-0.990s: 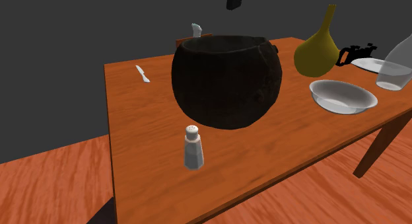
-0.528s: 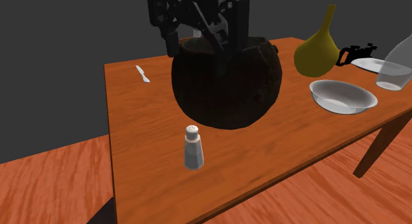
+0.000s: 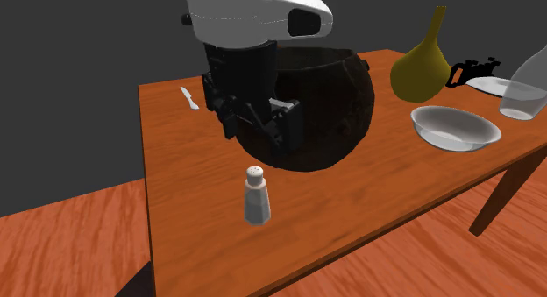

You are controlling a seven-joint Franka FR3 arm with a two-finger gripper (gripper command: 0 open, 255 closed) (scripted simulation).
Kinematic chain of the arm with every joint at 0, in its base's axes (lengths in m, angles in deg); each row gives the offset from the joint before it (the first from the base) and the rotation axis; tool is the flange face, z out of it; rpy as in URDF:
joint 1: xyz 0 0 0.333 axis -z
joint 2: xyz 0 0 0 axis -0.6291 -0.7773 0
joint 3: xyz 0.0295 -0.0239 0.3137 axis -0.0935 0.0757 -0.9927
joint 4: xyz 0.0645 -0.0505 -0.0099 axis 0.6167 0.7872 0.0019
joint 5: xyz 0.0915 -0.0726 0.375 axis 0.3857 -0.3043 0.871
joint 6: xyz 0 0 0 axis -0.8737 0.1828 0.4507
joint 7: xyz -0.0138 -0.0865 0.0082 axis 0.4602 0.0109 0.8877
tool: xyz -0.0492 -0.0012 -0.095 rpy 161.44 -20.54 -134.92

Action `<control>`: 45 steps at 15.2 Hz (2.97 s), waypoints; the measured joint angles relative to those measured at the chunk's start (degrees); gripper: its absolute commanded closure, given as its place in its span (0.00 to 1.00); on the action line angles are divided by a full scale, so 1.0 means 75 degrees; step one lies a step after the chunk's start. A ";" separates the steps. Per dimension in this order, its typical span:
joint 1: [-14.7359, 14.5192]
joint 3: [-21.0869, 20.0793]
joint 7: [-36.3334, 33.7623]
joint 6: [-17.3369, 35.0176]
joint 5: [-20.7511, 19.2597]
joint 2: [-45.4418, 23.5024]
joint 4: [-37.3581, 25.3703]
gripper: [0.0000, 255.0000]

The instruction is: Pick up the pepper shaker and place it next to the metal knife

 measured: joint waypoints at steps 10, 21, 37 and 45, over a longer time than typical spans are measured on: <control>-0.0032 -0.0243 -0.0116 0.1624 0.0104 -0.0924 0.0689 0.00; -0.0026 -0.0242 -0.0108 0.1694 0.0104 -0.0974 0.0700 1.00; 0.0021 -0.0142 -0.0127 0.0492 -0.0001 -0.0344 0.0128 1.00; 0.0043 -0.0090 -0.0179 -0.0458 -0.0072 -0.0006 -0.0484 1.00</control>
